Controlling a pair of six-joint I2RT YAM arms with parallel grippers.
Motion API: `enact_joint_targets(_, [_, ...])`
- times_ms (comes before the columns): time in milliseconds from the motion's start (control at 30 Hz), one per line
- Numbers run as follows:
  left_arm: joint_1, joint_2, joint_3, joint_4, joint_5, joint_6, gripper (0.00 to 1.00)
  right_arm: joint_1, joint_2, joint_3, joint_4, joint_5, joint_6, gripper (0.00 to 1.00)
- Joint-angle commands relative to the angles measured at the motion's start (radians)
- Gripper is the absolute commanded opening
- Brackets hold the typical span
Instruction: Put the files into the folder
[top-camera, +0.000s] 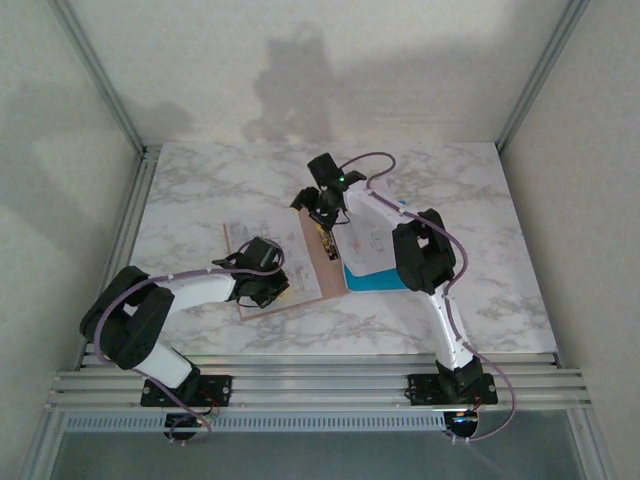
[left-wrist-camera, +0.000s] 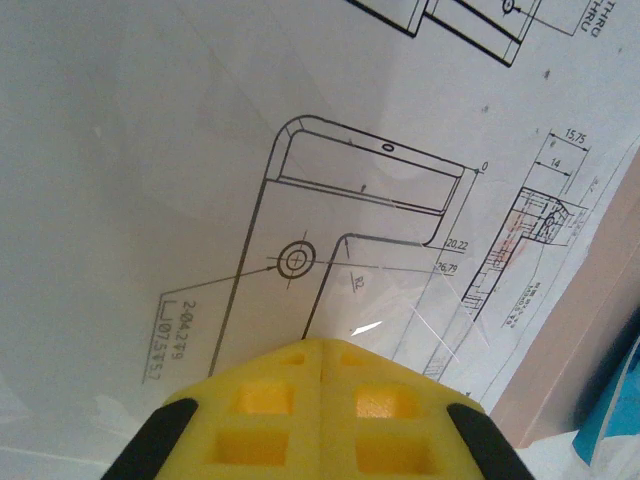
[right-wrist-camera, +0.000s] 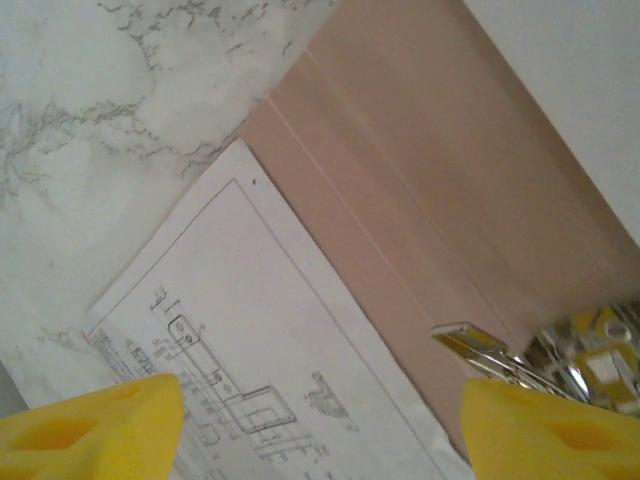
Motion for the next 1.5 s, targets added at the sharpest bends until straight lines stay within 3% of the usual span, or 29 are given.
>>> enact_joint_targets(0, [0.006, 0.006, -0.020, -0.101, -0.049, 0.014, 0.00, -0.004, 0.054, 0.095, -0.005, -0.045, -0.046, 0.73])
enact_joint_targets(133, [0.012, 0.006, -0.018, -0.111, -0.055, 0.023, 0.00, -0.015, 0.088, 0.182, -0.029, -0.074, -0.066, 0.72])
enact_joint_targets(300, [0.056, 0.000, -0.009, -0.135, -0.067, 0.062, 0.00, -0.020, -0.057, 0.110, 0.027, -0.017, -0.123, 0.72])
enact_joint_targets(533, [0.176, 0.014, 0.052, -0.176, -0.073, 0.166, 0.00, -0.080, -0.375, -0.297, 0.101, 0.099, -0.156, 0.72])
enact_joint_targets(633, [0.184, 0.022, 0.124, -0.209, -0.081, 0.202, 0.01, -0.131, -0.486, -0.513, 0.136, 0.091, -0.134, 0.72])
enact_joint_targets(800, [0.105, 0.026, 0.192, -0.158, 0.043, 0.163, 0.24, -0.206, -0.588, -0.791, 0.253, 0.013, -0.060, 0.72])
enact_joint_targets(867, [0.044, 0.041, 0.197, -0.086, 0.124, 0.124, 0.36, -0.218, -0.594, -0.836, 0.294, -0.011, -0.039, 0.72])
enact_joint_targets(1033, [-0.072, 0.128, 0.244, -0.018, 0.221, 0.092, 0.54, -0.232, -0.572, -0.891, 0.335, -0.036, 0.019, 0.72])
enact_joint_targets(1200, [-0.123, 0.202, 0.258, 0.081, 0.271, 0.037, 0.61, -0.237, -0.550, -0.929, 0.351, -0.034, 0.054, 0.72])
enact_joint_targets(1467, [-0.162, 0.264, 0.278, 0.132, 0.245, -0.008, 0.62, -0.238, -0.553, -1.020, 0.358, -0.032, 0.112, 0.72])
